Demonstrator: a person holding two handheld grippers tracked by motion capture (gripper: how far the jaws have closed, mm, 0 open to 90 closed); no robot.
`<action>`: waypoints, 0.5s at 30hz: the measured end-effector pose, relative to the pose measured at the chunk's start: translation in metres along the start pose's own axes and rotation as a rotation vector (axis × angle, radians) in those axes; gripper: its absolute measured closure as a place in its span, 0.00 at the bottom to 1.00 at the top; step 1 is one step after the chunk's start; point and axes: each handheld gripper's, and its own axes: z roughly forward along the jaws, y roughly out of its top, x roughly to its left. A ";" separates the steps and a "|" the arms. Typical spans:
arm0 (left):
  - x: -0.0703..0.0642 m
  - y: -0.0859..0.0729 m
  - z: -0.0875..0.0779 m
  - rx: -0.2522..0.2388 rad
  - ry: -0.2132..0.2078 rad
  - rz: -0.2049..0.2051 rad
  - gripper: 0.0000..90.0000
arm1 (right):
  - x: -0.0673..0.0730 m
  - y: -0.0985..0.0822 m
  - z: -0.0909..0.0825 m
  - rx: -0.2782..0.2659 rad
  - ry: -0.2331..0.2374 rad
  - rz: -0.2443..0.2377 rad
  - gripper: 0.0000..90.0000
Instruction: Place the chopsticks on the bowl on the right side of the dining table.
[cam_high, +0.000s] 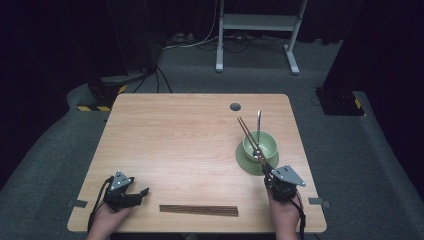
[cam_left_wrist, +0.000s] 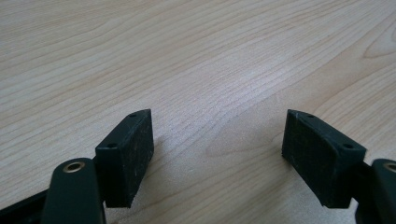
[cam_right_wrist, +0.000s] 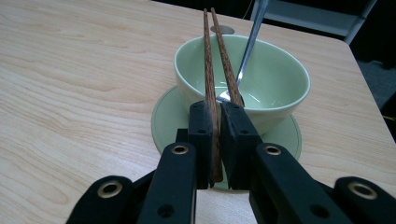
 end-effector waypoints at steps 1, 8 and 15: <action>0.000 0.000 0.000 0.000 0.000 0.000 0.28 | 0.000 0.000 -0.001 -0.004 0.002 0.001 0.89; 0.000 0.000 0.000 0.000 0.000 0.000 0.28 | 0.001 0.003 -0.013 -0.036 -0.023 0.009 0.72; 0.000 0.000 0.000 0.000 -0.001 -0.001 0.28 | -0.005 -0.008 -0.013 0.013 -0.028 0.052 0.51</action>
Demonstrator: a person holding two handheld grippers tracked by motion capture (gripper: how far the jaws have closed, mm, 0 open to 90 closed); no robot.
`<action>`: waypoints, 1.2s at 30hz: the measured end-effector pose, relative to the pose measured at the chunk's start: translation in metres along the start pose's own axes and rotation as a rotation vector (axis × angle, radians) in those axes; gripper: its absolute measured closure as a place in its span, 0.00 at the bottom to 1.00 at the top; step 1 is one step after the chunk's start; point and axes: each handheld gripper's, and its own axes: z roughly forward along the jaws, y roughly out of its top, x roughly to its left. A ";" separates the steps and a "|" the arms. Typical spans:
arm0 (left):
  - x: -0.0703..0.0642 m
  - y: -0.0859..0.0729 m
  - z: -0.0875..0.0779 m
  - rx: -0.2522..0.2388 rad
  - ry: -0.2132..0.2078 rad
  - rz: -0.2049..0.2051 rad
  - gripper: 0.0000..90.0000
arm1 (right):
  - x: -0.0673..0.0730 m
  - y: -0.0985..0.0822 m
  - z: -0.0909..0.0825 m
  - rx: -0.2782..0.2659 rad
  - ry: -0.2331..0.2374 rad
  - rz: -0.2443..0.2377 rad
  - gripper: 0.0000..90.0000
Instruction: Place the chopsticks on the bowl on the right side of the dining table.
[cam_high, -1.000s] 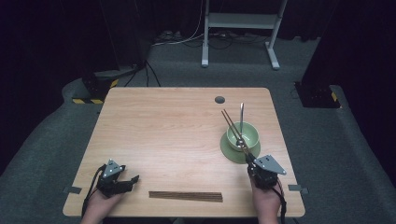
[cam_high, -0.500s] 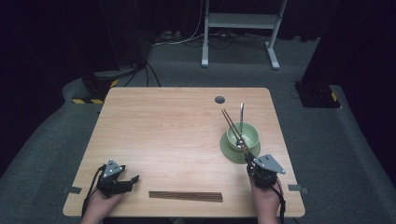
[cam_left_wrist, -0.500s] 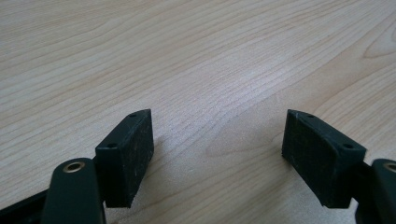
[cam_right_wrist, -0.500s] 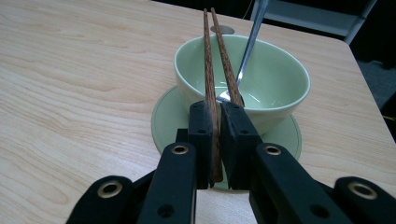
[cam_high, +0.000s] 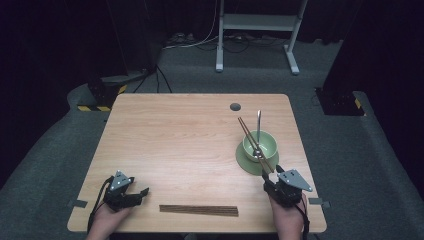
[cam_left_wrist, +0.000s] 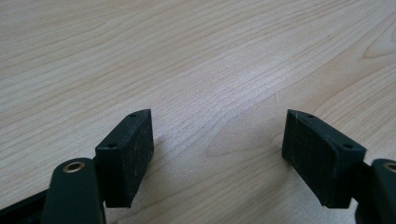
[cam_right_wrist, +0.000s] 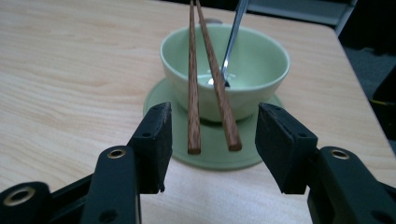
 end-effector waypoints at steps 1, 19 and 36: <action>0.000 0.000 0.000 0.000 0.000 0.001 0.28 | 0.001 -0.003 0.003 0.014 0.004 -0.005 0.52; 0.000 0.000 0.000 0.000 0.001 0.001 0.28 | 0.002 -0.004 0.017 0.030 0.009 -0.022 0.84; 0.001 0.001 0.001 0.001 -0.003 0.002 0.28 | 0.009 -0.008 0.002 0.030 0.041 -0.033 0.85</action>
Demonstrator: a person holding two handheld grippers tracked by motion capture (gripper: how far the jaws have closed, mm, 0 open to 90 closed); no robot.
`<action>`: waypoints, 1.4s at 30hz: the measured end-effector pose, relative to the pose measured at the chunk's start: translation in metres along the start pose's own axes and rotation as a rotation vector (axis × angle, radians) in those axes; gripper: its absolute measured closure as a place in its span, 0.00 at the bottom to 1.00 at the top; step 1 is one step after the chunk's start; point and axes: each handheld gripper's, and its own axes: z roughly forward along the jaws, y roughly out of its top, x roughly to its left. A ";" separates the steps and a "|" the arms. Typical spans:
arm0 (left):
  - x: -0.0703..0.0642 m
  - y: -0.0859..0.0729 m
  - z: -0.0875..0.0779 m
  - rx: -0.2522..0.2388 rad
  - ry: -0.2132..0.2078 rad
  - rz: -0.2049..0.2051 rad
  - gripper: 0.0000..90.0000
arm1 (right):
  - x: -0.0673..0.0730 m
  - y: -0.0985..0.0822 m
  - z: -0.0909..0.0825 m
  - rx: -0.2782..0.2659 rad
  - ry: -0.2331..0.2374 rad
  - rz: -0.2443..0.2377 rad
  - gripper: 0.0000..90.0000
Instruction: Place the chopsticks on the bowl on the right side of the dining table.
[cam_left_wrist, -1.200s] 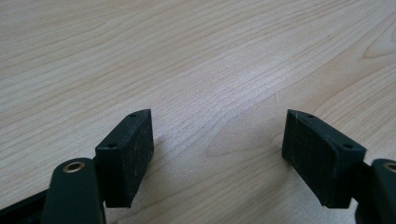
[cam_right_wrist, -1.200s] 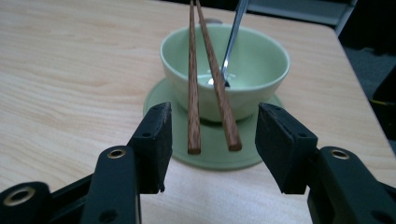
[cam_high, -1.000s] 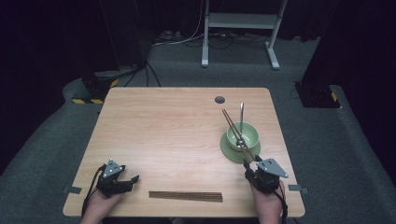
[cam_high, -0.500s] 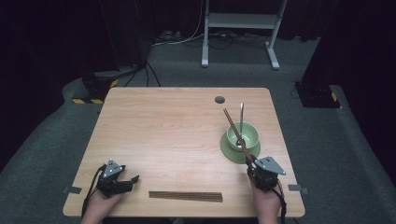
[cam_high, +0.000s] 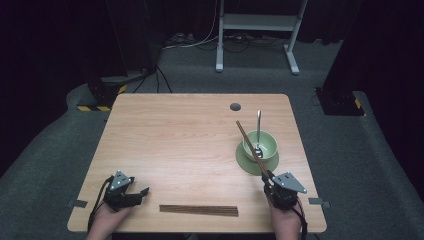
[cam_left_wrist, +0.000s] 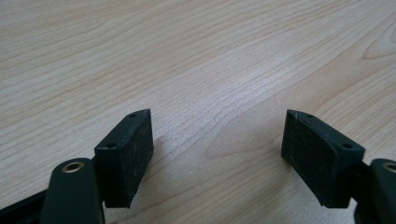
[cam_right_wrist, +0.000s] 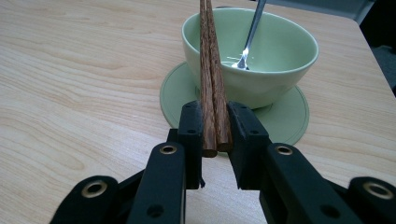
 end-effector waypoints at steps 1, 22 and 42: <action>0.000 0.000 0.000 0.000 0.000 0.000 0.28 | 0.000 0.000 0.000 0.001 0.000 0.000 0.84; 0.003 0.015 0.005 0.088 0.003 0.031 0.21 | -0.012 0.001 0.000 0.004 -0.072 0.032 0.73; -0.048 0.131 0.032 -0.103 -0.097 0.112 0.17 | -0.025 0.004 0.003 -0.001 -0.119 0.057 0.68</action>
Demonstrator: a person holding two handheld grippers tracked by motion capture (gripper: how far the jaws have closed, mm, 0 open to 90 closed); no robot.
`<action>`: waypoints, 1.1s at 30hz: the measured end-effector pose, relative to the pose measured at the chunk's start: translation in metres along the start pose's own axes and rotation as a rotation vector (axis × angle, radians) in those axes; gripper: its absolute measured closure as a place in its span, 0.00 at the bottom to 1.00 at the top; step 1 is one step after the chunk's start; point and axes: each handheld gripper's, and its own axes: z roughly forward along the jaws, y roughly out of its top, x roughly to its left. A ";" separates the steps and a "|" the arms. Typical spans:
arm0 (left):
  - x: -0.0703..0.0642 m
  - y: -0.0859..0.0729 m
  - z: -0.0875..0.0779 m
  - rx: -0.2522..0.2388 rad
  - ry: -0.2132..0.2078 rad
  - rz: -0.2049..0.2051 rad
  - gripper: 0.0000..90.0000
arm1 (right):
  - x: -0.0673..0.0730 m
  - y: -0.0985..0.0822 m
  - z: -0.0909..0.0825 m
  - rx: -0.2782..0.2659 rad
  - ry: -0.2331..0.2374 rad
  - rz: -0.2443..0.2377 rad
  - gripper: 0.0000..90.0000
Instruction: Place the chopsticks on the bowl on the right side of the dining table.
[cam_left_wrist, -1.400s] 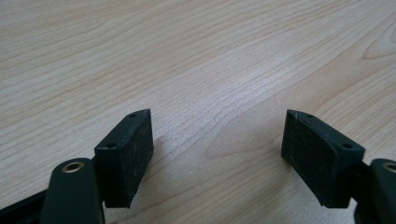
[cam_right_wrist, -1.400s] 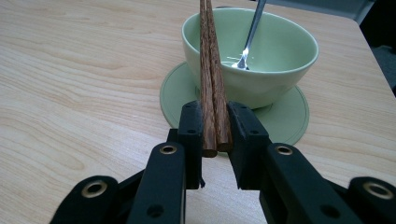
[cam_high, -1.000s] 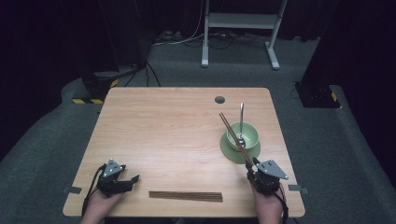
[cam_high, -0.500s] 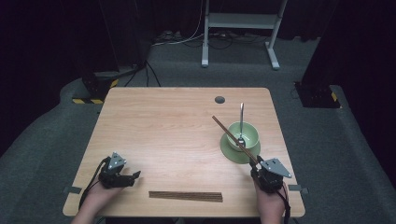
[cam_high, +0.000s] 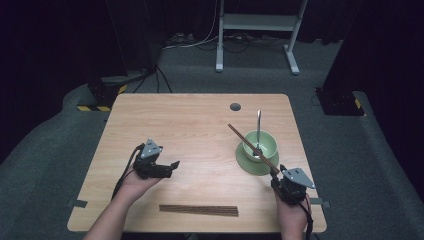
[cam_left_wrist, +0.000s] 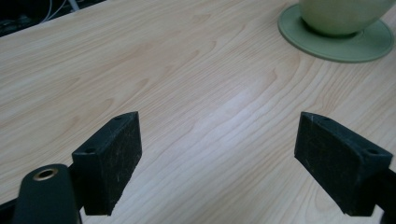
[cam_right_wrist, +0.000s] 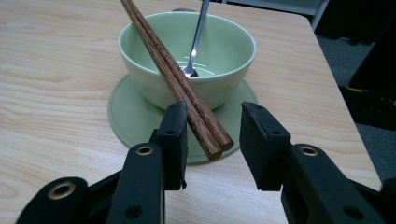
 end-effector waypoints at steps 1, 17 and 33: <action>0.000 0.000 0.000 0.000 0.000 0.000 0.17 | 0.000 0.000 0.000 0.000 0.000 0.000 0.68; -0.036 0.034 0.076 0.006 -0.092 -0.071 0.19 | -0.019 0.005 0.010 0.034 -0.032 -0.002 0.61; -0.050 0.059 0.122 0.013 -0.012 -0.086 0.27 | -0.057 0.012 0.027 0.036 -0.016 0.016 0.60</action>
